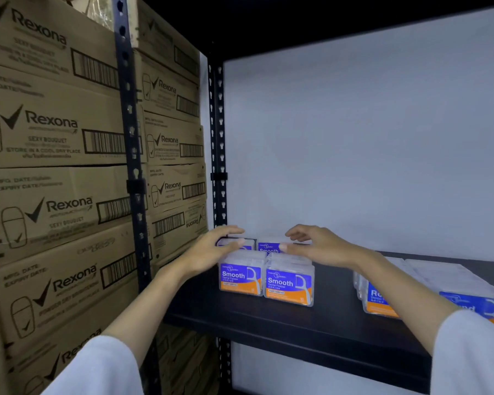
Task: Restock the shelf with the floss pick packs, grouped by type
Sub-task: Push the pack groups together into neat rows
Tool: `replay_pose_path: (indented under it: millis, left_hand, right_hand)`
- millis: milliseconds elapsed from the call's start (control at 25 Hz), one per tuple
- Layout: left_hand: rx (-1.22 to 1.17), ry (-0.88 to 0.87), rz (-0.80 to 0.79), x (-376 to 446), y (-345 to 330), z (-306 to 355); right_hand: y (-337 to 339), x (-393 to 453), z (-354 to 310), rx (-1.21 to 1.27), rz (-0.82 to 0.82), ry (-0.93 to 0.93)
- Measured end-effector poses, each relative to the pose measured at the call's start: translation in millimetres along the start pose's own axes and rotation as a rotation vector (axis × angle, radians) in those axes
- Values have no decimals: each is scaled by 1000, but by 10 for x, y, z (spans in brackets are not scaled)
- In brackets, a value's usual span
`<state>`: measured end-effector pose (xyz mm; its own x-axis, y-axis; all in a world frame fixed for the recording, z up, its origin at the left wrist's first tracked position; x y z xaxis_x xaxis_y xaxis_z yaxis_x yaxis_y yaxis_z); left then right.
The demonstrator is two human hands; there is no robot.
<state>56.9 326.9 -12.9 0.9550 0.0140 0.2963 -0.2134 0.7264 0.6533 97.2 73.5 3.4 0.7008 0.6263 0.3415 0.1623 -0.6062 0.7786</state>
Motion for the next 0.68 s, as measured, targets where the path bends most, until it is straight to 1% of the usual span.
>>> replay_pose_path:
  millis: [40, 120, 360, 480, 680]
  left_hand:
    - [9, 1, 27, 86, 64, -46]
    - [27, 25, 26, 257, 145, -179]
    - [-19, 100, -112, 576, 42, -457]
    - [-49, 118, -125, 655, 0, -465]
    - [12, 167, -218, 639, -30, -239]
  right_hand:
    - [28, 90, 52, -18, 19, 6]
    - [43, 279, 169, -46, 26, 13]
    - [-129, 704, 459, -109, -84, -1]
    - [-108, 702, 484, -138, -90, 6]
    - [82, 491, 386, -190, -154, -21]
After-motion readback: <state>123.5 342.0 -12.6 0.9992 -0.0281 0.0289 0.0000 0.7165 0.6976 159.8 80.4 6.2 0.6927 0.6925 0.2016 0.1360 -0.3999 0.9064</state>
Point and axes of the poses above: each hand's wrist, its own x-axis towards the middle knuckle, its own y-axis out of the back of the hand, z = x × y, the point moved 2 cm from there along x, towards the middle knuckle, and after that the axes turned 11 degrees about y, right-handed, at the moved point
